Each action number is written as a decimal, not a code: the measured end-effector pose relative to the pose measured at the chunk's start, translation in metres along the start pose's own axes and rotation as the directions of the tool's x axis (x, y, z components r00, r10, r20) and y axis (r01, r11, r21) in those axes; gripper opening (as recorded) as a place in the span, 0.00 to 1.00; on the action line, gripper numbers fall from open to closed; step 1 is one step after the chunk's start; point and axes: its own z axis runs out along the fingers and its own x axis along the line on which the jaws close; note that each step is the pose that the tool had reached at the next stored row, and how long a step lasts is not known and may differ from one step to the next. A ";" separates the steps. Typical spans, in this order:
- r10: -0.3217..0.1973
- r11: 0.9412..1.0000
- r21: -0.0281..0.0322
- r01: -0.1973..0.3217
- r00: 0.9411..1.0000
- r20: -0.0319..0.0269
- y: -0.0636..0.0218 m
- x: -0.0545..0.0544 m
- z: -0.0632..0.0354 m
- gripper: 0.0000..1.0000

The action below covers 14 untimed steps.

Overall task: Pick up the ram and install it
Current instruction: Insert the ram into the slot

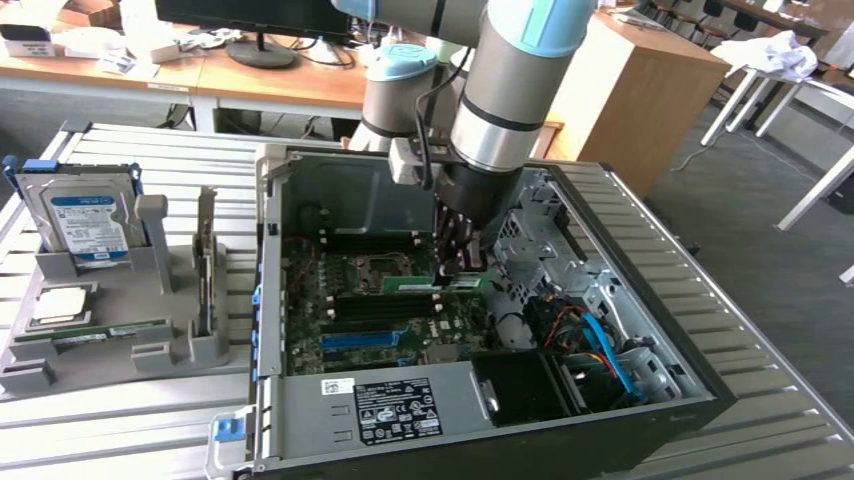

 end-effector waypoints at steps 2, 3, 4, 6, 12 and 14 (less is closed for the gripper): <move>0.000 1.000 0.000 0.000 1.000 0.000 0.0000 0.000 0.0008 0.12; 0.000 1.000 0.000 0.000 1.000 0.000 0.0000 0.000 0.0012 0.12; 0.000 1.000 0.000 0.000 1.000 0.000 0.0000 0.000 0.0015 0.12; 0.000 1.000 0.000 0.000 1.000 0.000 0.0000 0.000 0.0024 0.12; 0.000 1.000 0.000 0.000 1.000 0.000 -0.0001 0.000 0.0046 0.12; 0.000 1.000 0.000 0.000 1.000 0.000 -0.0001 0.000 0.0054 0.12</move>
